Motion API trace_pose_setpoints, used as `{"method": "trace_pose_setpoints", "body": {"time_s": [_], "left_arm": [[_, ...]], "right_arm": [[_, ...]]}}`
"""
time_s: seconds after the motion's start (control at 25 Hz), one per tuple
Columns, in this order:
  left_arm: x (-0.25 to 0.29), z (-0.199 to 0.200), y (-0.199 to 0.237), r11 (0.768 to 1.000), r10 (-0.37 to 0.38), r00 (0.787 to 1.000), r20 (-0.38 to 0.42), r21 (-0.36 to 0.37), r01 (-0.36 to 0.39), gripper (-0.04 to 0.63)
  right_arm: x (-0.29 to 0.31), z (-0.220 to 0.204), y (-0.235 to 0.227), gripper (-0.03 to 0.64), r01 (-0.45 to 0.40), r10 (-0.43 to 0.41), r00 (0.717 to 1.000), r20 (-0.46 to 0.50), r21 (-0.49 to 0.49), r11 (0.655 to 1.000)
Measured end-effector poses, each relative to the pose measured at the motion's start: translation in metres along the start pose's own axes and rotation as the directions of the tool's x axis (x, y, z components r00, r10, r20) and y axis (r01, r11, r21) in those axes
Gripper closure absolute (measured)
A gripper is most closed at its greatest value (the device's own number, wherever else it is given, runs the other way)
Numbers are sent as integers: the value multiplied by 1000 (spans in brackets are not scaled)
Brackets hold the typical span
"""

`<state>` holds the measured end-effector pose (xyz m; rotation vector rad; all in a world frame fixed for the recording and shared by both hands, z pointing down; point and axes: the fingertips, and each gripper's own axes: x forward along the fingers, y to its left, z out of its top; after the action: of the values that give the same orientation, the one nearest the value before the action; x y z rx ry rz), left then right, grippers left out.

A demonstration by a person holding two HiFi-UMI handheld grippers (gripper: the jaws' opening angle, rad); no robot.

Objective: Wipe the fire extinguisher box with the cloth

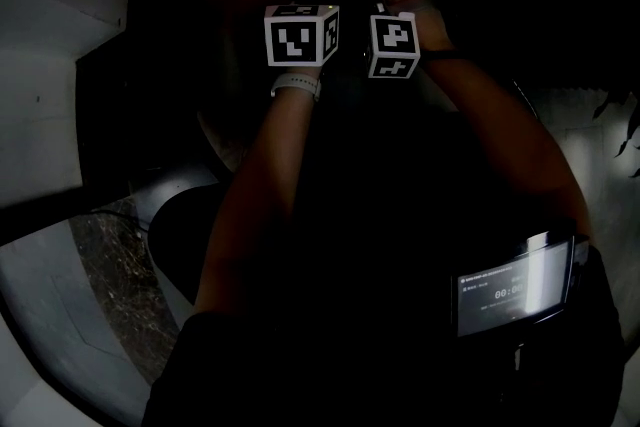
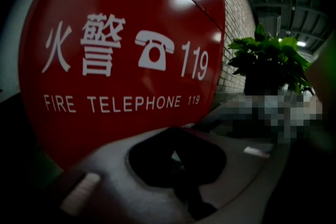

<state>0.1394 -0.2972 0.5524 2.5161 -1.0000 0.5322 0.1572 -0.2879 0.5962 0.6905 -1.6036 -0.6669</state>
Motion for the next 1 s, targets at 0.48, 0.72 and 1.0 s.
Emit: {"method": "trace_pose_setpoints", "body": {"time_s": [0.48, 0.72, 1.0], "left_arm": [[-80, 130, -54, 994, -38, 965, 258, 113, 9, 595], [-111, 206, -95, 985, -92, 923, 372, 169, 30, 595], [-137, 271, -124, 973, -108, 885, 453, 229, 1, 595]], "right_arm": [[-148, 9, -163, 575, 460, -469, 882, 49, 124, 879], [-239, -7, -261, 575, 661, -674, 738, 36, 162, 733], [-297, -7, -325, 575, 759, -768, 639, 46, 118, 640]]}}
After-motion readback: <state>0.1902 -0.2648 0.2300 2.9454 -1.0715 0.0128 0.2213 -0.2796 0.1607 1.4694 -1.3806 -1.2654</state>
